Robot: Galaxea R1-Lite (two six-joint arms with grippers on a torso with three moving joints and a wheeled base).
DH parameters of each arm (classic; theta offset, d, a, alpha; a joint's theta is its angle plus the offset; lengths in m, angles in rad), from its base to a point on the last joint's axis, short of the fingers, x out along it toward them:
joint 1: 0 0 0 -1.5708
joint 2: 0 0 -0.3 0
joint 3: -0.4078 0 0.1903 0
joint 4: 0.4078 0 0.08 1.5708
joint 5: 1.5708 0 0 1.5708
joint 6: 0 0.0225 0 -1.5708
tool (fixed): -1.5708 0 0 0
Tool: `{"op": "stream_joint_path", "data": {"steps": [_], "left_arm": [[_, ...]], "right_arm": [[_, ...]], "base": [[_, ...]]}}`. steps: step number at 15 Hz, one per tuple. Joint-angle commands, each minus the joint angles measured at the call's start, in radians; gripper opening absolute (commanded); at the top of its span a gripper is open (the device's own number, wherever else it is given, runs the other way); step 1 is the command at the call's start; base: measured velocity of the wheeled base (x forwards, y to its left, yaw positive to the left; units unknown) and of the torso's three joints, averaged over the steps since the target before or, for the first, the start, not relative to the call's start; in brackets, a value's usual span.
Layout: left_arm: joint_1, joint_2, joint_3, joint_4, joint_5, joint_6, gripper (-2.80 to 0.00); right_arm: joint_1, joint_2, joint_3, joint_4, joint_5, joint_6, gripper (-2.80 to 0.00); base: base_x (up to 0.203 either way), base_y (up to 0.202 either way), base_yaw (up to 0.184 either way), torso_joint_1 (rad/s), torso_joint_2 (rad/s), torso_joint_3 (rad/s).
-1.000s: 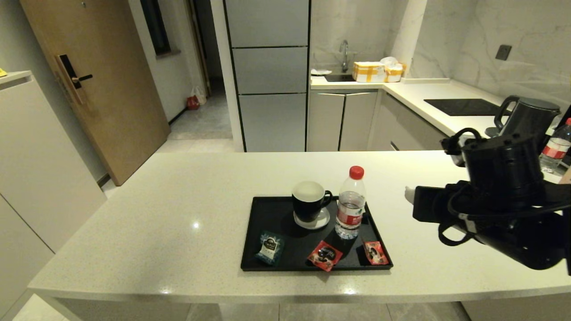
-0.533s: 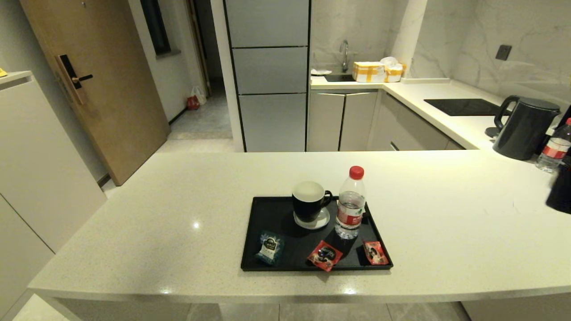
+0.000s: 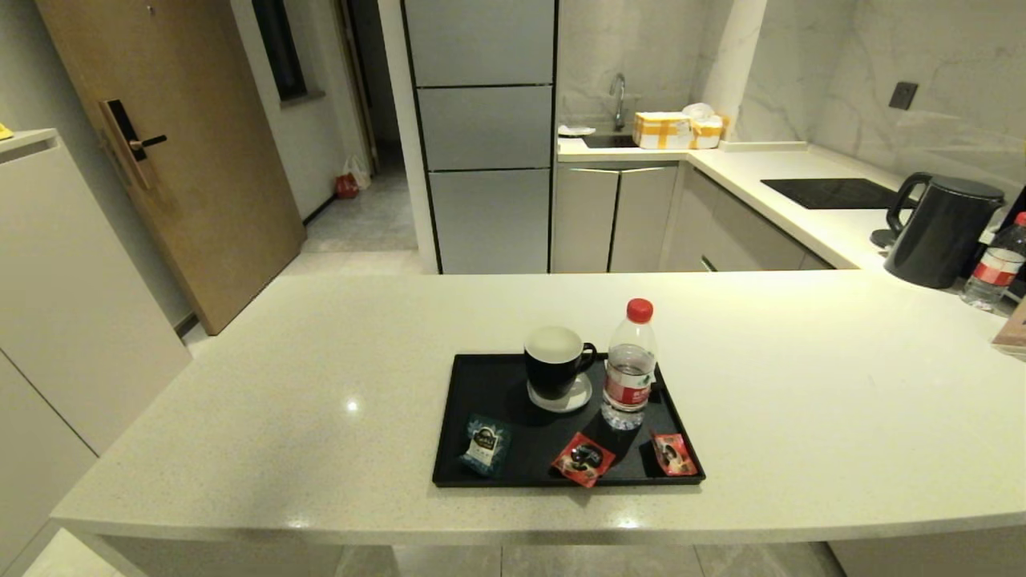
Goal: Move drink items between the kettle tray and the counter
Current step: Pick up the tea bag
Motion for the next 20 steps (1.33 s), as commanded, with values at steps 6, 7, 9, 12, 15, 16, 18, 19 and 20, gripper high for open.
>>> {"op": "stream_joint_path", "data": {"steps": [6, 7, 9, 12, 15, 16, 18, 19, 20], "left_arm": [[0.001, 0.001, 0.0, 0.0, 0.0, 0.0, -2.8], [0.001, 0.001, 0.002, 0.0, 0.0, 0.0, -2.8], [0.001, 0.001, 0.0, 0.0, 0.0, 0.0, -2.8], [0.001, 0.001, 0.0, 0.0, 0.0, 0.0, -2.8], [0.001, 0.001, 0.0, 0.0, 0.0, 0.0, -2.8], [0.001, 0.001, 0.0, 0.0, 0.0, 0.0, -2.8], [0.001, 0.001, 0.0, 0.0, 0.0, 0.0, -2.8], [0.001, 0.001, 0.0, 0.0, 0.0, 0.0, -2.8], [0.001, 0.001, 0.0, 0.0, 0.0, 0.0, -2.8]], "right_arm": [[-0.131, -0.416, 0.252, 0.042, 0.261, -0.074, -2.8], [-0.13, -0.452, 0.338, -0.024, 0.287, -0.087, -2.8], [-0.13, -0.481, 0.541, -0.257, 0.341, -0.12, -2.8], [-0.13, -0.496, 0.85, -0.658, 0.497, -0.187, -2.8], [-0.13, -0.502, 0.919, -0.796, 0.58, -0.224, -2.8], [-0.13, -0.502, 0.919, -0.796, 0.58, -0.224, -2.8], [-0.13, -0.502, 0.927, -0.797, 0.606, -0.234, -2.8], [-0.13, -0.502, 0.938, -0.797, 0.713, -0.249, -2.8], [-0.13, -0.502, 0.947, -0.798, 0.803, -0.258, -2.8]], "base": [[0.0, 0.0, 0.0, 0.0, 0.0, 0.0], [0.0, 0.0, 0.0, 0.0, 0.0, 0.0], [0.0, 0.0, 0.0, 0.0, 0.0, 0.0], [0.0, 0.0, 0.0, 0.0, 0.0, 0.0], [0.0, 0.0, 0.0, 0.0, 0.0, 0.0], [0.0, 0.0, 0.0, 0.0, 0.0, 0.0], [0.0, 0.0, 0.0, 0.0, 0.0, 0.0], [0.0, 0.0, 0.0, 0.0, 0.0, 0.0], [0.0, 0.0, 0.0, 0.0, 0.0, 0.0]]}}
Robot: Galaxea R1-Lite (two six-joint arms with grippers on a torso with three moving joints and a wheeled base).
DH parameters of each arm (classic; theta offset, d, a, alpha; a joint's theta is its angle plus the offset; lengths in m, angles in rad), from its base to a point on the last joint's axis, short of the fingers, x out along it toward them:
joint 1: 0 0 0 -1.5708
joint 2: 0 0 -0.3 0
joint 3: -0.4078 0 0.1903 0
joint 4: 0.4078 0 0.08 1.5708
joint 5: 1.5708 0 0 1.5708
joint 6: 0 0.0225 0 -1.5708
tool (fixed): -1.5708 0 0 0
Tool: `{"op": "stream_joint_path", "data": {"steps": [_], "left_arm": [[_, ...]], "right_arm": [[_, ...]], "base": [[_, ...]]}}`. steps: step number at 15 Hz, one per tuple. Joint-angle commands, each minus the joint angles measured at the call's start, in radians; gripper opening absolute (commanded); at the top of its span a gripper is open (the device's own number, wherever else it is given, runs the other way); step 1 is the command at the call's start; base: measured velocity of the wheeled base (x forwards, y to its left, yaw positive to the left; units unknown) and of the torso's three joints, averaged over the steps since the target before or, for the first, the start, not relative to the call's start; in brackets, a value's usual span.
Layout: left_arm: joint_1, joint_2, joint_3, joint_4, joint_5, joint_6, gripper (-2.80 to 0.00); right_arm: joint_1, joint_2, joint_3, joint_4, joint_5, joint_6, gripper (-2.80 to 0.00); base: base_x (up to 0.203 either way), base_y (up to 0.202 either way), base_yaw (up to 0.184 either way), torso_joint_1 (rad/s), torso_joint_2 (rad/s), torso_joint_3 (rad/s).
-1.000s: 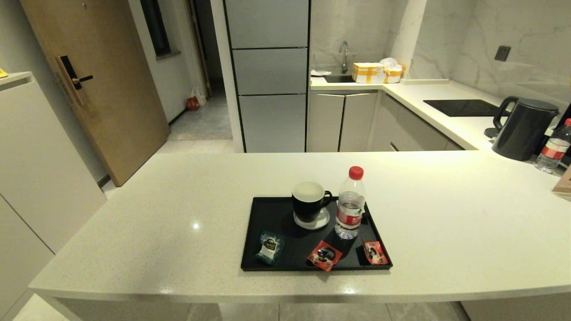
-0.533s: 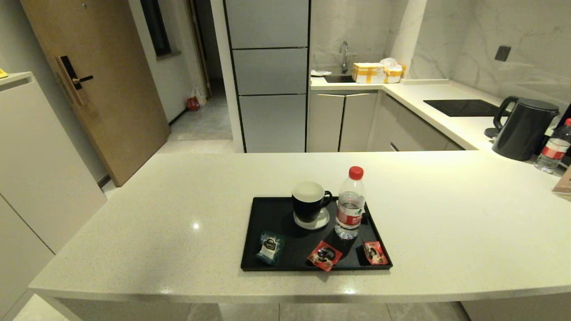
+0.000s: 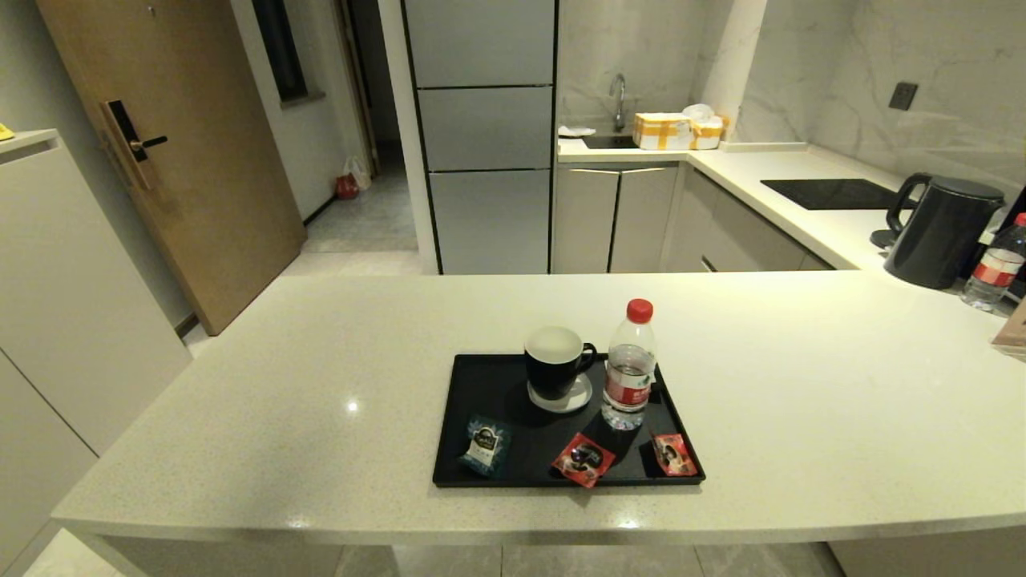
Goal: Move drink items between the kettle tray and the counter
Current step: Pick up the tea bag
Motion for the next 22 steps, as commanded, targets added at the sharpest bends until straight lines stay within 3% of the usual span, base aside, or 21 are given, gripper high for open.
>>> {"op": "stream_joint_path", "data": {"steps": [1, 11, 12, 13, 14, 17, 20, 22], "left_arm": [[0.0, 0.001, 0.0, 0.0, 0.0, 0.0, -2.8], [0.0, 0.003, 0.0, 0.008, -0.003, 0.014, -2.8], [0.0, 0.004, -0.006, 0.021, -0.009, 0.029, -2.8], [0.0, 0.009, -0.029, 0.075, -0.019, 0.082, -2.8], [0.0, 0.013, -0.066, 0.15, -0.019, 0.087, -2.8], [0.0, 0.159, -0.284, 0.195, -0.022, 0.076, -2.8], [0.0, 0.539, -0.587, 0.299, -0.027, 0.034, -2.8], [-0.017, 0.791, -0.758, 0.433, -0.105, 0.025, -2.8]], "right_arm": [[0.0, 0.002, 0.041, -0.002, 0.073, -0.003, -2.8], [0.0, 0.002, 0.041, -0.002, 0.073, -0.003, -2.8], [0.0, 0.002, 0.041, -0.002, 0.073, -0.003, -2.8], [0.0, 0.002, 0.041, -0.002, 0.073, -0.003, -2.8], [0.0, 0.002, 0.041, -0.002, 0.073, -0.003, -2.8], [0.0, 0.002, 0.041, -0.002, 0.073, -0.003, -2.8], [0.0, 0.002, 0.041, -0.002, 0.073, -0.003, -2.8], [0.0, 0.002, 0.041, -0.002, 0.073, -0.003, -2.8]], "base": [[0.0, 0.0, 0.0, 0.0, 0.0, 0.0], [0.0, 0.0, 0.0, 0.0, 0.0, 0.0], [0.0, 0.0, 0.0, 0.0, 0.0, 0.0], [0.0, 0.0, 0.0, 0.0, 0.0, 0.0], [0.0, 0.0, 0.0, 0.0, 0.0, 0.0], [0.0, 0.0, 0.0, 0.0, 0.0, 0.0], [0.0, 0.0, 0.0, 0.0, 0.0, 0.0], [0.0, 0.0, 0.0, 0.0, 0.0, 0.0]]}}
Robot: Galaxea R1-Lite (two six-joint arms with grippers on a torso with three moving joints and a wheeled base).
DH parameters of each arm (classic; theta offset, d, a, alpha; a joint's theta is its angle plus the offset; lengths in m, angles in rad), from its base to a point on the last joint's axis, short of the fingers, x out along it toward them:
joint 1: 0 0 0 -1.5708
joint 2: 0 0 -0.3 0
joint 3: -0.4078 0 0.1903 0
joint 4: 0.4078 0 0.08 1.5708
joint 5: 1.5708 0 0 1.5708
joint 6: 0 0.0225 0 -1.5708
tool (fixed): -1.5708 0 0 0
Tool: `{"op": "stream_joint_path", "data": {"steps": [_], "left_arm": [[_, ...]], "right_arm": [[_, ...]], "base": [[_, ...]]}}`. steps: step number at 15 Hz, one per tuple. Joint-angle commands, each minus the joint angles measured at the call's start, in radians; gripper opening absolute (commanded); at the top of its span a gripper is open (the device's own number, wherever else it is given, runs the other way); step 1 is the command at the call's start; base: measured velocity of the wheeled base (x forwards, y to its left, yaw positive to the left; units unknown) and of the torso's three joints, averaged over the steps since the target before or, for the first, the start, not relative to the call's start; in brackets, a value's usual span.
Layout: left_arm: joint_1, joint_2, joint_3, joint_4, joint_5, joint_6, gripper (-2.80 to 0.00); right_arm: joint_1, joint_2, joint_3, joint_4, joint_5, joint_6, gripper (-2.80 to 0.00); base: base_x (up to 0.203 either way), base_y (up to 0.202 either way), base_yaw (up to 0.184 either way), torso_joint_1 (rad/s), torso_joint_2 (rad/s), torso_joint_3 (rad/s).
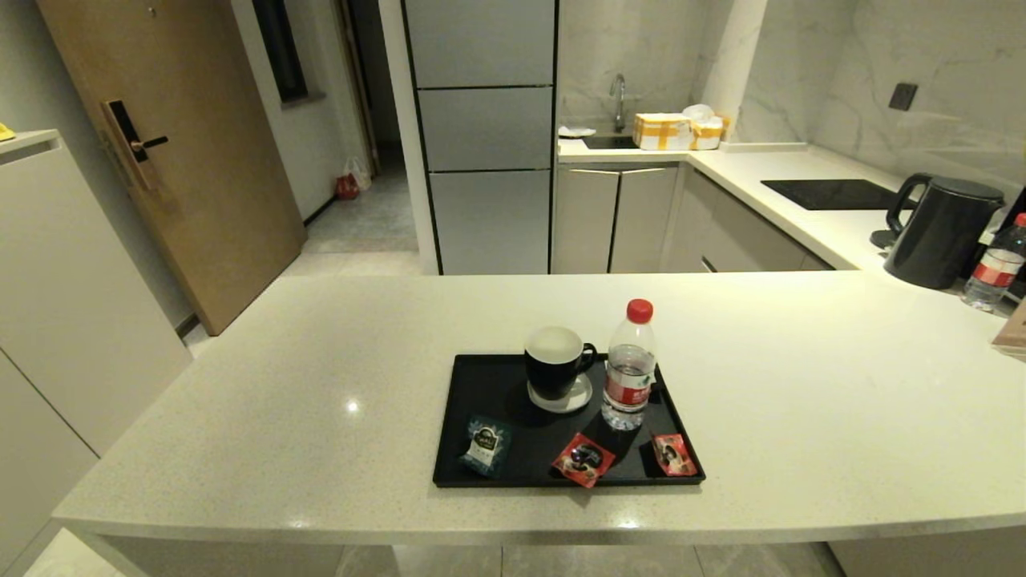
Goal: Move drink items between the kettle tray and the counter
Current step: Pick up the tea bag
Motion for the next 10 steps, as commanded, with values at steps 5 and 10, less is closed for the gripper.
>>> {"op": "stream_joint_path", "data": {"steps": [5, 10], "left_arm": [[-0.102, 0.997, -0.538, 0.276, -0.325, -0.02, -2.8], [-0.28, 1.377, -0.903, 0.382, -0.482, -0.132, -2.8]], "right_arm": [[0.0, 0.002, 0.04, -0.001, 0.0, -0.001, -2.8], [0.0, 0.002, 0.04, -0.001, 0.0, -0.001, -2.8]], "base": [[0.0, 0.0, 0.0, 0.0, 0.0, 0.0], [0.0, 0.0, 0.0, 0.0, 0.0, 0.0]]}}
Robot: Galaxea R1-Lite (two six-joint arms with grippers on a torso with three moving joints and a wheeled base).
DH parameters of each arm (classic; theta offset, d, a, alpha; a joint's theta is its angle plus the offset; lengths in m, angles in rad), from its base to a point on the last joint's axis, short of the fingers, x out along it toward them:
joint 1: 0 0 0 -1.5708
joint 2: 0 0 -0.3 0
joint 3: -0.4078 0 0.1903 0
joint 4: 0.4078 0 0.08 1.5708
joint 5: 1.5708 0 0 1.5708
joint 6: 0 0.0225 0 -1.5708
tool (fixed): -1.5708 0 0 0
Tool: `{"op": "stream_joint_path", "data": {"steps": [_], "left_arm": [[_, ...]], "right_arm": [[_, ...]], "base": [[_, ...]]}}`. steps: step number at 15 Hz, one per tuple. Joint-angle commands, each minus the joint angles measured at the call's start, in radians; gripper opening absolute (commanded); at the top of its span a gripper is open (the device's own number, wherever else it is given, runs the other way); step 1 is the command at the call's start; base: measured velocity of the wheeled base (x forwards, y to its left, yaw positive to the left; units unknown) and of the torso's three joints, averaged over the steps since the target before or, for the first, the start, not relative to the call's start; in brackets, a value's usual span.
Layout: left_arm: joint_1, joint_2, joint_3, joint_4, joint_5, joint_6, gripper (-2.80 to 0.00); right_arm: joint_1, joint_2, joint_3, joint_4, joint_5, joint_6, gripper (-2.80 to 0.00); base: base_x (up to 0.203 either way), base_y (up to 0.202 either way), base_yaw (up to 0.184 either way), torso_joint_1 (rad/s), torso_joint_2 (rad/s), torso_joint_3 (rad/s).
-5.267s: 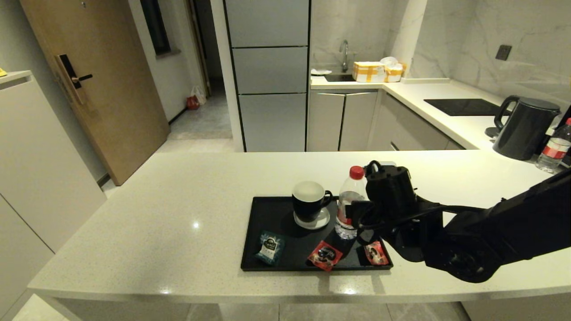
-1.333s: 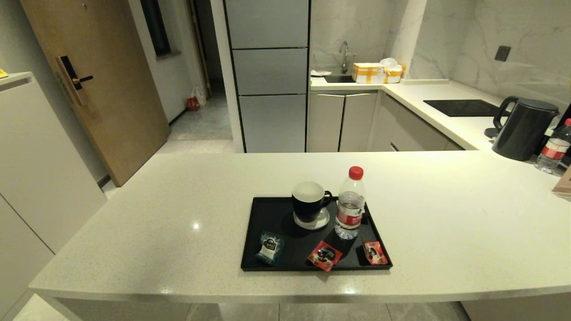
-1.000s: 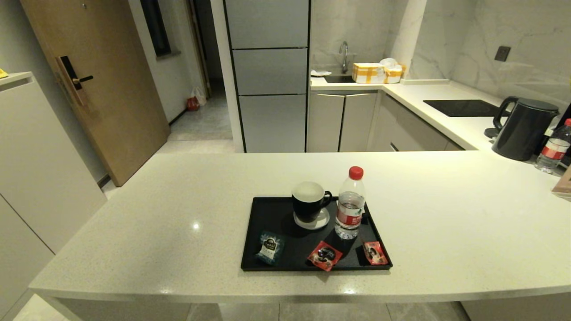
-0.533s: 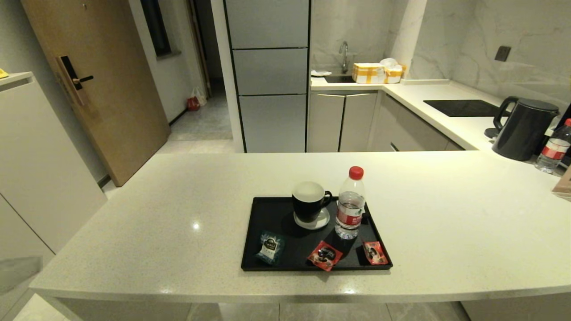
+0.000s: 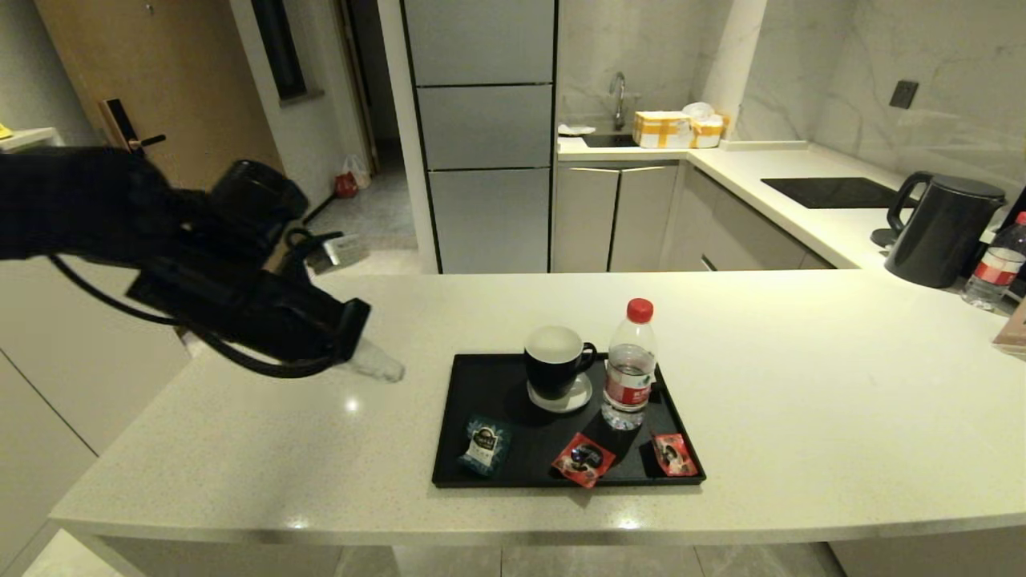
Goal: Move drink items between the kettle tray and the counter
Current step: Pick up the tea bag
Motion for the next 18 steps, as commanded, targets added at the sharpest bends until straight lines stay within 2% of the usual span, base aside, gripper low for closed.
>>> {"op": "stream_joint_path", "data": {"steps": [1, 2, 7, 10, 13, 15, 17, 18], "left_arm": [[-0.05, 0.151, -0.031, 0.013, -0.015, -0.013, -0.36], [-0.052, 0.194, -0.034, 0.012, -0.012, -0.026, 0.0], [-0.062, 0.3, -0.035, 0.007, 0.03, -0.108, 0.0], [-0.063, 0.301, -0.034, 0.004, 0.031, -0.109, 0.0], [-0.101, 0.341, 0.052, -0.225, 0.046, -0.119, 0.0], [-0.121, 0.34, 0.091, -0.283, 0.051, -0.127, 0.0], [-0.14, 0.345, 0.122, -0.366, 0.065, -0.173, 0.0], [-0.144, 0.35, 0.139, -0.411, 0.092, -0.186, 0.0]], "right_arm": [[0.0, 0.002, 0.04, -0.001, 0.0, -0.001, -2.8], [0.0, 0.002, 0.04, -0.001, 0.0, -0.001, -2.8], [0.0, 0.002, 0.04, -0.001, 0.0, -0.001, -2.8], [0.0, 0.002, 0.04, -0.001, 0.0, -0.001, -2.8], [0.0, 0.002, 0.04, -0.001, 0.0, -0.001, -2.8], [0.0, 0.002, 0.04, -0.001, 0.0, -0.001, -2.8], [0.0, 0.002, 0.04, -0.001, 0.0, -0.001, -2.8], [0.0, 0.002, 0.04, -0.001, 0.0, -0.001, -2.8]], "base": [[0.0, 0.0, 0.0, 0.0, 0.0, 0.0], [0.0, 0.0, 0.0, 0.0, 0.0, 0.0], [0.0, 0.0, 0.0, 0.0, 0.0, 0.0], [0.0, 0.0, 0.0, 0.0, 0.0, 0.0], [0.0, 0.0, 0.0, 0.0, 0.0, 0.0], [0.0, 0.0, 0.0, 0.0, 0.0, 0.0], [0.0, 0.0, 0.0, 0.0, 0.0, 0.0], [0.0, 0.0, 0.0, 0.0, 0.0, 0.0]]}}
